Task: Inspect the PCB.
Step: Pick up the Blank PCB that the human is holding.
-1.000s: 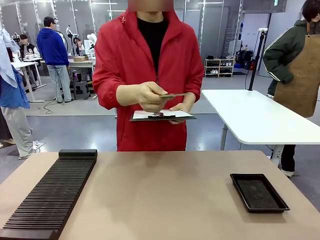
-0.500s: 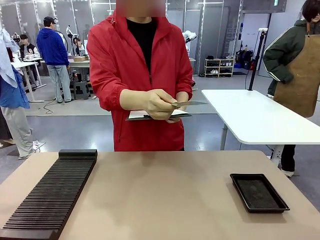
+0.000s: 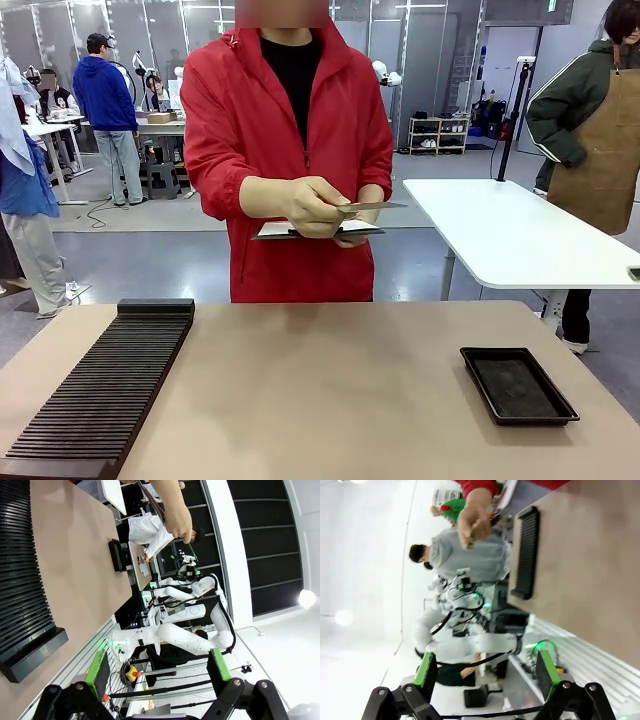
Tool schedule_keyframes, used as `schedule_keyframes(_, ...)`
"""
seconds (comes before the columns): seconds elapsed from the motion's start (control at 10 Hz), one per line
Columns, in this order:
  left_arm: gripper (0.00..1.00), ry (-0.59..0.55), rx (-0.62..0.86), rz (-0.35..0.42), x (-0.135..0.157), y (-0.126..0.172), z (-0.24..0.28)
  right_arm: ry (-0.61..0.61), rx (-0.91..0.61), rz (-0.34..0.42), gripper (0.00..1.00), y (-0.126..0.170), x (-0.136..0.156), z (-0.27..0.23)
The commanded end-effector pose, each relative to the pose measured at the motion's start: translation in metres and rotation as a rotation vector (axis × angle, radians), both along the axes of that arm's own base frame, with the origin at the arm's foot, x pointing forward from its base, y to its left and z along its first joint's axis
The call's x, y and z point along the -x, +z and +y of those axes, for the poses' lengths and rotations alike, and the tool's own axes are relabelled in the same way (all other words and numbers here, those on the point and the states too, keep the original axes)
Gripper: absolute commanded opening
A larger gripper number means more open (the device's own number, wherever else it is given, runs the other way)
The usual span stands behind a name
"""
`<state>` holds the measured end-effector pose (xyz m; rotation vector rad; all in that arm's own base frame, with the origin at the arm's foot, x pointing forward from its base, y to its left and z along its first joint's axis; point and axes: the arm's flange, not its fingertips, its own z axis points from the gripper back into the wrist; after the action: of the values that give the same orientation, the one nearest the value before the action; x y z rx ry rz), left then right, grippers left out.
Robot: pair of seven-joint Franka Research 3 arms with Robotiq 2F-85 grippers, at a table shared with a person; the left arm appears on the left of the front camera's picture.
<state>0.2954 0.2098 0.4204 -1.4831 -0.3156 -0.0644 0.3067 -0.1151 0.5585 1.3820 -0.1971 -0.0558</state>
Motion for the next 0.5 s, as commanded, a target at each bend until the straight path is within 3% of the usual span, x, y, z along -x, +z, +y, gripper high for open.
schedule_keyframes(0.0, 1.0, -0.001, -0.01, 0.007, 0.001, 0.006, 0.0, 0.04, -0.019, 0.121, 1.0, 0.022, -0.036, 0.027)
schedule_keyframes(0.2, 1.0, -0.001, -0.01, 0.007, 0.001, 0.006, 0.0, 0.024, -0.025, 0.225, 1.0, 0.029, -0.069, 0.075)
schedule_keyframes(0.4, 1.0, -0.001, -0.01, 0.007, 0.001, 0.006, 0.0, 0.024, -0.02, 0.282, 1.0, 0.023, -0.093, 0.121)
